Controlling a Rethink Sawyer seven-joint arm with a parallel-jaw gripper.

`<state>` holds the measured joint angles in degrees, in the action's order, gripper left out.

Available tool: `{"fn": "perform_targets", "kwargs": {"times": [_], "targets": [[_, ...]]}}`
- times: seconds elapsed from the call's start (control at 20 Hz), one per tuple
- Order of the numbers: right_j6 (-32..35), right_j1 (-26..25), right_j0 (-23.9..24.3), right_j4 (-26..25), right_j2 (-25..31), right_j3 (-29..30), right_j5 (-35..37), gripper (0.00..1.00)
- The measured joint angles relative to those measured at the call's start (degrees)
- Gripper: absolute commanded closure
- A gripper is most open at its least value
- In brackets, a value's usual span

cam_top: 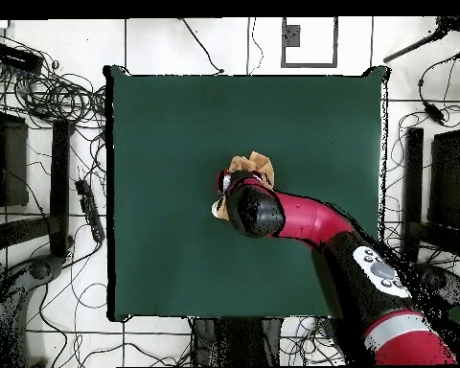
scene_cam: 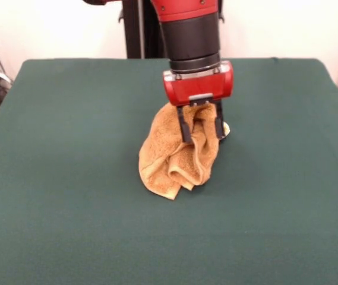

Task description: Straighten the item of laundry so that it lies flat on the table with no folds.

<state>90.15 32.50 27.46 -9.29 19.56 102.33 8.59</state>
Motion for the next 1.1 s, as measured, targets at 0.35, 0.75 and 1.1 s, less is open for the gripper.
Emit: {"fn": "perform_targets", "kwargs": {"times": [0.35, 0.75, 1.1], "targets": [[0.0, -0.01, -4.41, -0.06, -2.47, -0.07, -0.01, 0.0], [0.0, -0.17, -8.14, -0.55, -5.17, -0.49, -0.13, 0.0], [0.0, -1.81, -12.17, -4.96, -11.84, -4.04, -3.16, 0.0]]}}
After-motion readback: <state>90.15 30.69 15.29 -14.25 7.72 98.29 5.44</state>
